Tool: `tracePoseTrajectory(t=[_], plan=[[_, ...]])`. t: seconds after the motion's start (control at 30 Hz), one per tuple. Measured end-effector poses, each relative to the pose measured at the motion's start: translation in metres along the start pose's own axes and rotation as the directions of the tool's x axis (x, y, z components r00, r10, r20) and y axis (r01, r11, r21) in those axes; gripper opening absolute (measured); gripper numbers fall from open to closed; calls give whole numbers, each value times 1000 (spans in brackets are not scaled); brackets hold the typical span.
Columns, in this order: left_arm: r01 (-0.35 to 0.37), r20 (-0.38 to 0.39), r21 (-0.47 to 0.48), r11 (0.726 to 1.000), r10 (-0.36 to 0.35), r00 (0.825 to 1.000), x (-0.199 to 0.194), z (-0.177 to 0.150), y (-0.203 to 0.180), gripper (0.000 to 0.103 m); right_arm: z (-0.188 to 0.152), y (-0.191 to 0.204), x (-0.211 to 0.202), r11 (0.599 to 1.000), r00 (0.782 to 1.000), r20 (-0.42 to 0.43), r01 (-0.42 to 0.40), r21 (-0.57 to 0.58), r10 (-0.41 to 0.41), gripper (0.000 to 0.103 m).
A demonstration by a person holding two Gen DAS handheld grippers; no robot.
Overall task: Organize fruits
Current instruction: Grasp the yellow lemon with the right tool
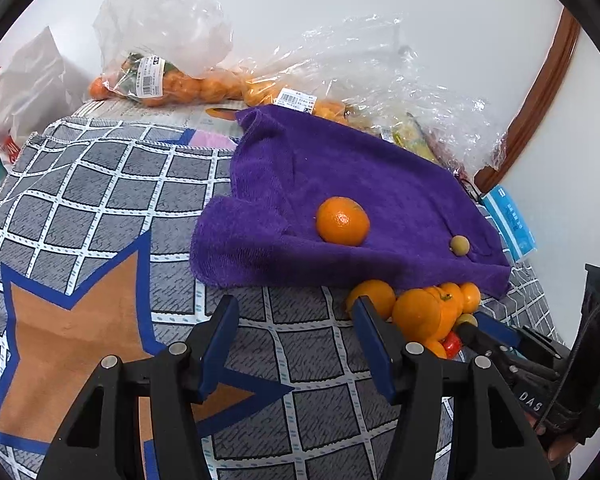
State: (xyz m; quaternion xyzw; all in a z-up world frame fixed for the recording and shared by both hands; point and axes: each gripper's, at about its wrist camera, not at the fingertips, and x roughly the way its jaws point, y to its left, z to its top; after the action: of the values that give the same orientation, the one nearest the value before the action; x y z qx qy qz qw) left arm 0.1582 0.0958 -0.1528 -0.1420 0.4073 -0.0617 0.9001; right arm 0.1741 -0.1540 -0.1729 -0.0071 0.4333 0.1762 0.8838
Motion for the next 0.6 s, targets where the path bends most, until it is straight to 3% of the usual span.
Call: tracePoseTrajectory(t=[0.1, 0.47, 0.6], plan=[[-2, -4, 15, 1000, 2, 1000, 2, -2, -3, 57, -3, 9, -1, 999, 1000, 17, 24, -38, -24, 27], [33, 20, 127, 991, -35, 999, -9, -8, -33, 57, -13, -14, -21, 997, 996, 44, 77, -23, -76, 27], [62, -13, 146, 987, -61, 998, -7, -8, -49, 57, -20, -30, -29, 995, 994, 52, 101, 8, -101, 27]])
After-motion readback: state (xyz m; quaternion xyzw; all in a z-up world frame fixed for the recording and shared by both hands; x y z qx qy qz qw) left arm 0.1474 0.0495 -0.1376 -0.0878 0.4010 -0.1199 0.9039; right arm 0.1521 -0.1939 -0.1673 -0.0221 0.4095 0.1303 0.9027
